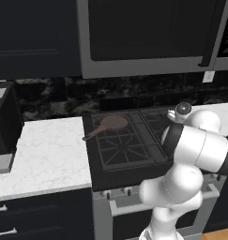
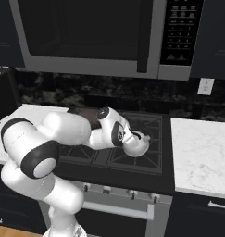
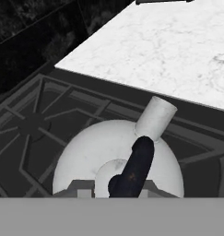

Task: Pick the kettle from the counter and place it on a stove burner. Then turn the burner on.

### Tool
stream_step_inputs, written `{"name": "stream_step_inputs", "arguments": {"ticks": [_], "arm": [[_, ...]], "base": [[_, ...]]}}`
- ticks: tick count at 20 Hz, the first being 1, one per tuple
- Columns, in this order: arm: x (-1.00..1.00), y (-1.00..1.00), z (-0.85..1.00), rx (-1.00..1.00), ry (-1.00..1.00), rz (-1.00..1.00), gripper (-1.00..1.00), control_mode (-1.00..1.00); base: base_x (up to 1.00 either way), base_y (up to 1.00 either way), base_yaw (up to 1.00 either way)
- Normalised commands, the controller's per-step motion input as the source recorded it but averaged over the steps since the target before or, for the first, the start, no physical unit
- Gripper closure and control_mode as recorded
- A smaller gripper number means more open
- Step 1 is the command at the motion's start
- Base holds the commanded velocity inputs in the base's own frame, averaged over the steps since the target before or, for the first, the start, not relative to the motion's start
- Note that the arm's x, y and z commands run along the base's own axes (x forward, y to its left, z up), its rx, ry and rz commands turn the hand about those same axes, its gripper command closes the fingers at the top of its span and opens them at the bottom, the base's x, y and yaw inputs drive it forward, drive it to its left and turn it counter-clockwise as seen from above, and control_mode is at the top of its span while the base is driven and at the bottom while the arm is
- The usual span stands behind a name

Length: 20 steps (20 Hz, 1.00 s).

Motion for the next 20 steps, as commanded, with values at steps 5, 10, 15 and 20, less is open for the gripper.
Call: {"name": "stream_step_inputs", "arguments": {"ticks": [5,10,15,20], "arm": [[0.67,-0.13,0.00,0.00,0.03,0.00,1.00,-1.00],[0.20,-0.02,-0.01,0.00,0.11,-0.01,1.00,-1.00],[0.00,-0.25,-0.33,0.06,0.05,0.00,1.00,-1.00],[-0.01,-0.30,-0.19,0.15,0.00,-0.01,1.00,-1.00]], "base": [[0.00,0.00,0.00],[0.00,0.00,0.00],[0.00,0.00,0.00],[0.00,0.00,0.00]]}}
